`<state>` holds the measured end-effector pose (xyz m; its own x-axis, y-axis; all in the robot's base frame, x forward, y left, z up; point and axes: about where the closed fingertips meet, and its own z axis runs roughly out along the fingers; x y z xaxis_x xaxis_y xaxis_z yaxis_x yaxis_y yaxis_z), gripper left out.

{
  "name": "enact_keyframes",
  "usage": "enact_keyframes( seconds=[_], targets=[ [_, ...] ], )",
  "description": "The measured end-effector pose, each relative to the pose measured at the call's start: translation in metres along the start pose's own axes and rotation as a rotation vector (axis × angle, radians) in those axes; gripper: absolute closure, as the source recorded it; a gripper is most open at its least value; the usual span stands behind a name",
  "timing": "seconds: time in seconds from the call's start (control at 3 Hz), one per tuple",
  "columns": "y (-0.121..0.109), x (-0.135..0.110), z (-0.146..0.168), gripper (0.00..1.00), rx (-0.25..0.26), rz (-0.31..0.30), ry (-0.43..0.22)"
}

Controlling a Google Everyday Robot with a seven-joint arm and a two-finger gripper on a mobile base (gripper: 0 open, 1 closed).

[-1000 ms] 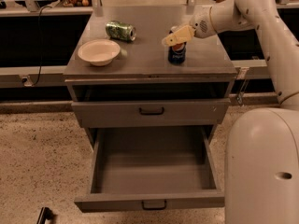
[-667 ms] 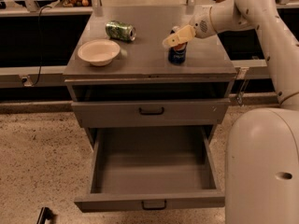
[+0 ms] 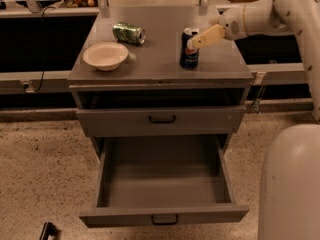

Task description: Pick pepsi can from middle drawer and place on counter

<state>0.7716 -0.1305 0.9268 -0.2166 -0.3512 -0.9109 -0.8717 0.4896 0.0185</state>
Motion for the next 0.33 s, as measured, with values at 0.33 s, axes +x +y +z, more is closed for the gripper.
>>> enact_keyframes(
  seconds=[0.33],
  targets=[
    [0.0032,-0.0056,-0.0447,0.0,0.041,-0.037,-0.075]
  ],
)
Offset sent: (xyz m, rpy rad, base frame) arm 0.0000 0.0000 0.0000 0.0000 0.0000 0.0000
